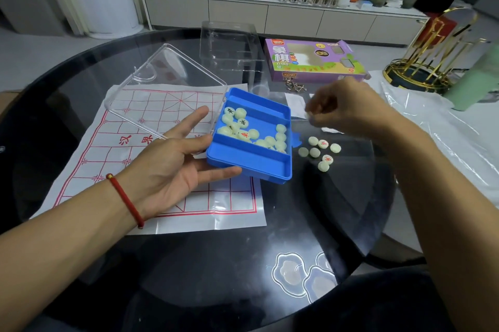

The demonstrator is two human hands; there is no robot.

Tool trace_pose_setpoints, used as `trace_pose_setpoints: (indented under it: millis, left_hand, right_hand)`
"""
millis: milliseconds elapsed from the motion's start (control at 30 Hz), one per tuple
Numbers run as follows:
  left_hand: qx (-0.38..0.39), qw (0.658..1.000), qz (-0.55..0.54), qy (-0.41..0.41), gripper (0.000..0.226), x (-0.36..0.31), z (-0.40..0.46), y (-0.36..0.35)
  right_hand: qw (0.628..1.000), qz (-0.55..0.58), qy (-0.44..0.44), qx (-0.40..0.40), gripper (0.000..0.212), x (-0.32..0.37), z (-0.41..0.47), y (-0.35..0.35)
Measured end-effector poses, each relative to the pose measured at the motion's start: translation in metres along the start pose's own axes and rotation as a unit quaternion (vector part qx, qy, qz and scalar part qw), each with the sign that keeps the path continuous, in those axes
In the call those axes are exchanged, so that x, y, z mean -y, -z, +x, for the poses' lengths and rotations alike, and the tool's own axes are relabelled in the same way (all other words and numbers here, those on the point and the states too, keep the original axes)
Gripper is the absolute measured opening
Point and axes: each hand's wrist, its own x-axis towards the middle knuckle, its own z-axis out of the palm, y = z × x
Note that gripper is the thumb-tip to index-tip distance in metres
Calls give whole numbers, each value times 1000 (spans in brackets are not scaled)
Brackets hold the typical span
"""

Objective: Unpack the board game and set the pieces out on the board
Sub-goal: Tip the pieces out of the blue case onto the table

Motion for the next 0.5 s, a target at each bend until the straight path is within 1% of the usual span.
trace_pose_setpoints:
  millis: [67, 133, 200, 300, 500]
  left_hand:
    - [-4, 1000, 3, -4, 57, -1, 0, 0]
    - [-6, 1000, 3, -6, 58, -2, 1, 0]
    - [-9, 1000, 1, -7, 58, -2, 1, -1]
    - [-11, 1000, 4, -8, 57, -1, 2, -1]
    - [-10, 1000, 3, -7, 57, 1, 0, -1]
  right_hand:
    - [995, -81, -37, 41, 10, -21, -5, -2]
    - [990, -97, -62, 85, 9, -35, -11, -6]
    - [986, -103, -61, 112, 8, -41, -17, -9]
    - [986, -103, -40, 121, 12, -41, -24, -15]
    - [989, -108, -18, 102, 16, -37, -27, -15]
